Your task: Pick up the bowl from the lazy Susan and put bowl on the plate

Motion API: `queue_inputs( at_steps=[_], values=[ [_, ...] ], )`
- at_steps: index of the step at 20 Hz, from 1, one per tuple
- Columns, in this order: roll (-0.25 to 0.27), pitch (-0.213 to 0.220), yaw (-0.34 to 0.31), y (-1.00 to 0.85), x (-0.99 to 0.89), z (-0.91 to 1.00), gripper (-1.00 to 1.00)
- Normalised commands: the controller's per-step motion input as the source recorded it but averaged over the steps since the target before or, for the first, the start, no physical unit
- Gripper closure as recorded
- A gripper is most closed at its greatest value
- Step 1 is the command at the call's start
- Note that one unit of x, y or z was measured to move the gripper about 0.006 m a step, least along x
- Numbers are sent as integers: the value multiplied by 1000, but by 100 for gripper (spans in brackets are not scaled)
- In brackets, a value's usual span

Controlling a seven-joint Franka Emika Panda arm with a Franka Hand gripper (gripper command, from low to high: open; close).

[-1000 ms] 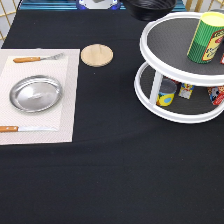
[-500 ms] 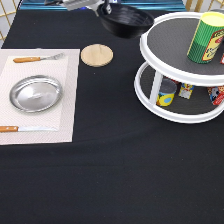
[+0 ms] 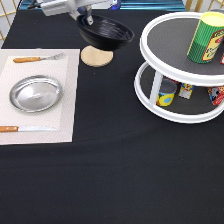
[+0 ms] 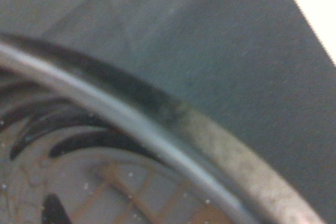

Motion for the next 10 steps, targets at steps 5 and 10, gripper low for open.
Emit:
queue_inputs(
  at_steps=[5,10],
  values=[
    [0,0,-363,-78,-129,-327,100],
    [0,0,-344,-131,-127,-388,100]
  ],
)
